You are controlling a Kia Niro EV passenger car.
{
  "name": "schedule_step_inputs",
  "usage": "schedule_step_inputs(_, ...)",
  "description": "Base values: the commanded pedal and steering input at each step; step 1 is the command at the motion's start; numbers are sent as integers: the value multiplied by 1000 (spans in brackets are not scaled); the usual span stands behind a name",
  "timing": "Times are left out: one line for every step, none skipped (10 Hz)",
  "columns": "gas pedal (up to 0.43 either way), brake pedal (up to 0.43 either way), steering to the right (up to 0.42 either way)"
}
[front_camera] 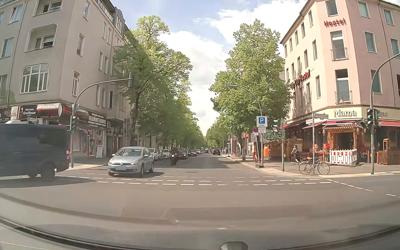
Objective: Follow the waypoints while adhering to traffic rules and regulations
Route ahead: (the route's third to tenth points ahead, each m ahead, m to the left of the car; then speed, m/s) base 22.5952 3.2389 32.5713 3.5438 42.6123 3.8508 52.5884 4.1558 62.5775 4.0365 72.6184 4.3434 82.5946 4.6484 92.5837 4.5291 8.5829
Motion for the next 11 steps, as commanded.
schedule_step_inputs(138, 18, -3)
schedule_step_inputs(150, 18, -3)
schedule_step_inputs(150, 18, -3)
schedule_step_inputs(150, 18, -3)
schedule_step_inputs(138, 18, -3)
schedule_step_inputs(138, 18, -4)
schedule_step_inputs(150, 18, -7)
schedule_step_inputs(157, 18, -12)
schedule_step_inputs(150, 18, -13)
schedule_step_inputs(150, 18, -12)
schedule_step_inputs(150, 18, -12)
